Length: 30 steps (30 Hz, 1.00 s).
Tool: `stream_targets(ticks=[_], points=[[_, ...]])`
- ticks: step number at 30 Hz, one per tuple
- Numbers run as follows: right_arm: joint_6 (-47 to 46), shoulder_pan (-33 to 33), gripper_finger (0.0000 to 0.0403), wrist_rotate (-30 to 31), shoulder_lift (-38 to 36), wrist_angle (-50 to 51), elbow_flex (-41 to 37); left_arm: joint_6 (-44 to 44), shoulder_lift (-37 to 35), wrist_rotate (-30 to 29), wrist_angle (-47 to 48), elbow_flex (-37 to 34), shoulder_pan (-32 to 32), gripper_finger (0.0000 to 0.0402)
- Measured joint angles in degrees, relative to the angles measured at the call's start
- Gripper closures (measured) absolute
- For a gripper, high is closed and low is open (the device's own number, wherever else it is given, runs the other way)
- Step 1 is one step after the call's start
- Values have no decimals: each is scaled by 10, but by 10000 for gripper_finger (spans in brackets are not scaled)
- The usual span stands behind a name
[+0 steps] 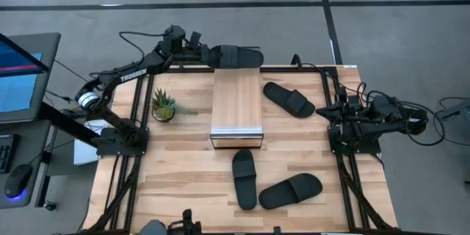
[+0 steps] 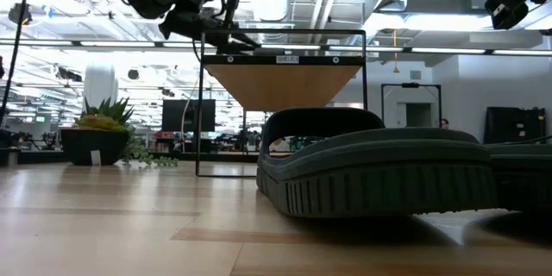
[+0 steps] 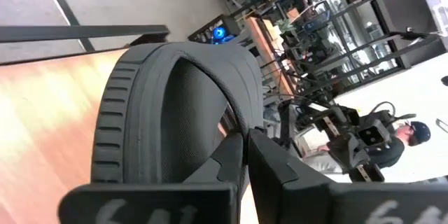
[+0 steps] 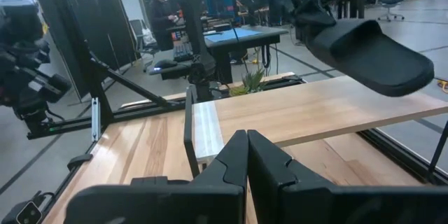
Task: Pick and place slides into the shelf
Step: Put the bottom left black slide on the shelf
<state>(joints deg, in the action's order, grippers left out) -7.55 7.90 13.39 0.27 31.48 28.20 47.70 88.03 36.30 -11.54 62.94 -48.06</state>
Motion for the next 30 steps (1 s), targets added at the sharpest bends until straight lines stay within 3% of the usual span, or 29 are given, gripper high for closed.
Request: stream_targets(ticks=[9, 30], points=[[0, 0, 403, 0, 0, 0, 0, 1, 32, 9, -2, 0, -19, 401], [0, 0, 403, 0, 0, 0, 0, 4, 32, 5, 0, 0, -34, 401]])
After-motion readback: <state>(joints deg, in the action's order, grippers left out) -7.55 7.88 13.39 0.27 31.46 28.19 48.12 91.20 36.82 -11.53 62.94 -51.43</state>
